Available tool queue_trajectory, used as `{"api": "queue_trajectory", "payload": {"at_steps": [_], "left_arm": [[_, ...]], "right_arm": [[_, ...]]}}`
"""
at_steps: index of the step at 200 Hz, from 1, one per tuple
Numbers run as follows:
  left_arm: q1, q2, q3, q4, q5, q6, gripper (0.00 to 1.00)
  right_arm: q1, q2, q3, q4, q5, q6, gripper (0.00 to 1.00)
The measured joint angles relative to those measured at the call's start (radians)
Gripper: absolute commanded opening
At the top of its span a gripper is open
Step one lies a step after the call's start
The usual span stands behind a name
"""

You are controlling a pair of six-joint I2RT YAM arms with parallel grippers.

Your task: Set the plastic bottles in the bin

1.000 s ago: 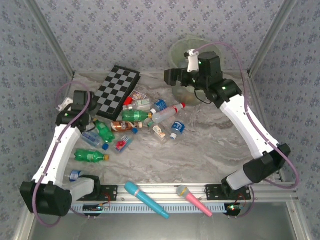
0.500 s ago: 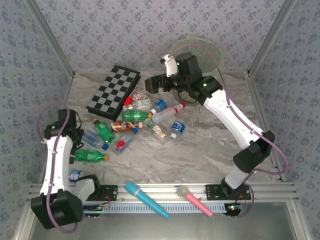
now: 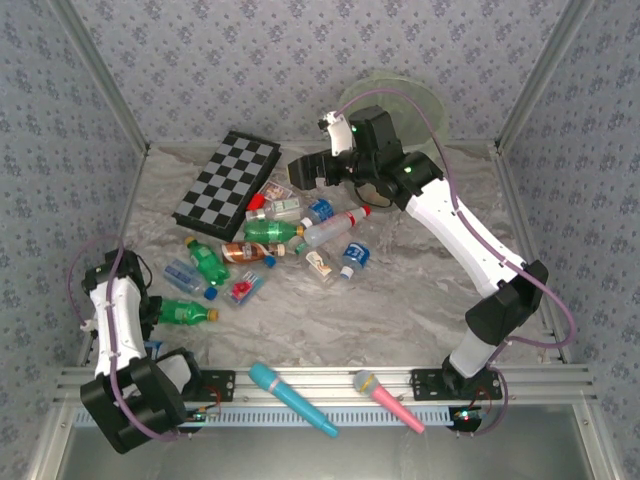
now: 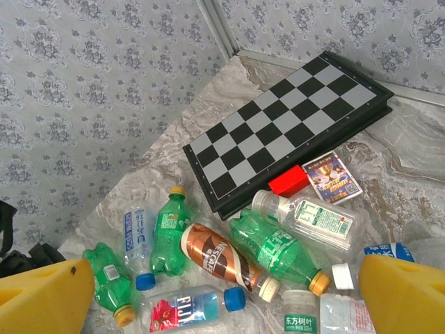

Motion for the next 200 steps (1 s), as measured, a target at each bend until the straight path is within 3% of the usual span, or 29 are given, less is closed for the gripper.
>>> {"api": "queue_trajectory", "payload": {"at_steps": [121,200], "left_arm": [[0.051,0.128,-0.048,0.274,-0.029,0.127,0.96],[0.051,0.084,-0.063,0.266,-0.036,0.131,0.95]], "right_arm": [[0.0,0.001,0.027,-0.027,0.001,0.0,1.0],[0.005,0.01,0.037,-0.058,0.004,-0.007,1.0]]}}
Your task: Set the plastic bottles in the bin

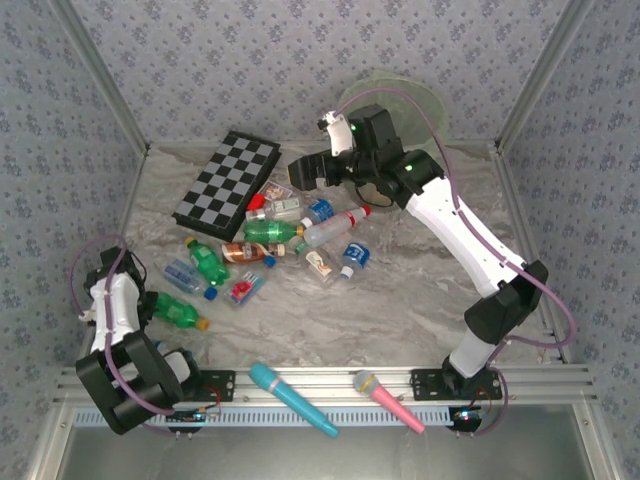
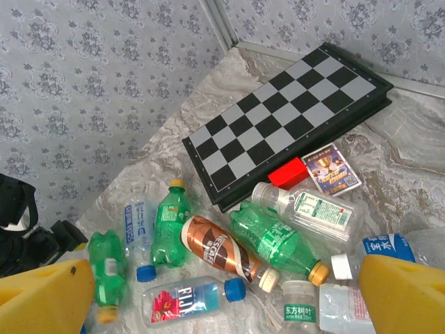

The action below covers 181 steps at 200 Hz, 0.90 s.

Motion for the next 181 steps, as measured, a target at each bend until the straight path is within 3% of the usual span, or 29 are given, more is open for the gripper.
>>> {"api": "queue_trajectory", "payload": {"at_steps": [43,79,181], "left_arm": [[0.0,-0.043,0.0,-0.068,0.011,-0.022,0.93],[0.0,-0.051,-0.001,-0.099,0.011,-0.047,0.84],[0.05,0.078,-0.063,0.026,0.043,-0.001,0.78]], "right_arm": [[0.001,0.009,0.0,0.0,0.0,0.0,1.0],[0.001,0.009,0.0,-0.001,0.0,0.0,1.0],[0.001,0.009,0.0,-0.012,0.008,0.0,0.99]]}}
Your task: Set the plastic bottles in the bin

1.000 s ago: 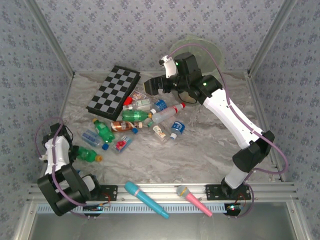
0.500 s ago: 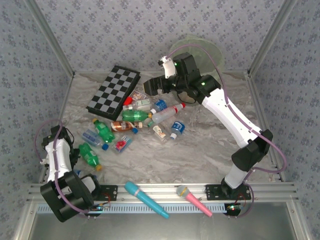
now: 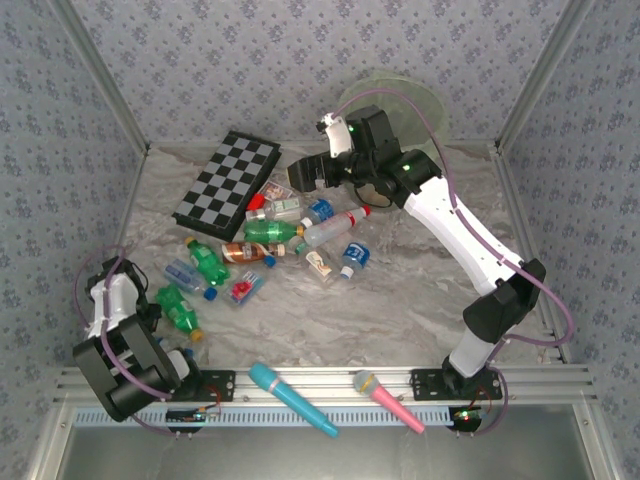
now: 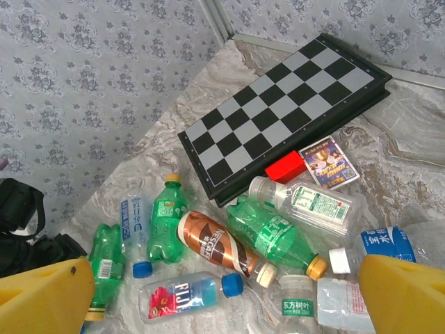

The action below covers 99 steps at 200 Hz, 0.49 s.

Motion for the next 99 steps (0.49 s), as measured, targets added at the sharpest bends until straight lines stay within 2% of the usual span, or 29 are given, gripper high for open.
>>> {"api": "queue_trajectory", "payload": {"at_steps": [71,99], "left_arm": [[0.0,-0.054,-0.051,0.172,0.108,0.019,0.77],[0.0,-0.027,-0.068,0.219,0.143,0.034,0.82]], "right_arm": [[0.001,0.0,0.0,0.0,0.003,0.0,1.0],[0.005,0.0,0.0,0.0,0.003,0.0,1.0]]}}
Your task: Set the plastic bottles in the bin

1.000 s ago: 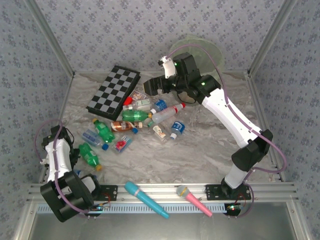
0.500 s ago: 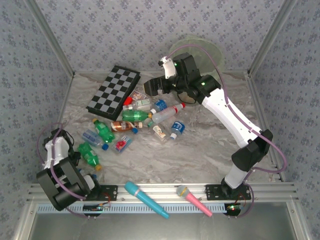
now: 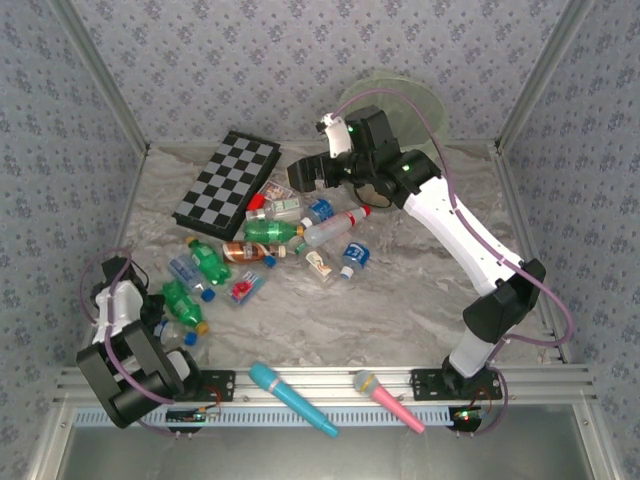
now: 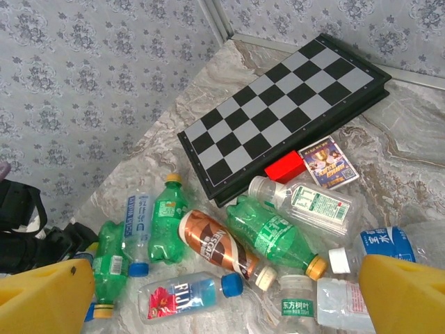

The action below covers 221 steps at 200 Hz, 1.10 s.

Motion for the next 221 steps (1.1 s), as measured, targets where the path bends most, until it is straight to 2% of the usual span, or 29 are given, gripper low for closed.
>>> {"api": "queue_trajectory", "payload": {"at_steps": [19,106,162,221], "left_arm": [[0.0,0.047,-0.006,0.034,0.024,0.01,0.82],[-0.002,0.038,-0.002,0.034,0.046,0.041,0.57],[-0.002,-0.061,0.061,-0.067,0.041,0.04,0.59],[-0.017,-0.11,0.239,-0.165,0.065,0.023,0.61]], "right_arm": [[0.002,0.0,0.0,0.0,0.0,0.0,1.0],[0.003,0.0,0.0,-0.002,0.008,0.0,1.0],[0.005,-0.004,0.0,-0.002,0.013,0.0,0.99],[0.006,-0.013,-0.009,-0.001,0.026,0.0,1.0]]}}
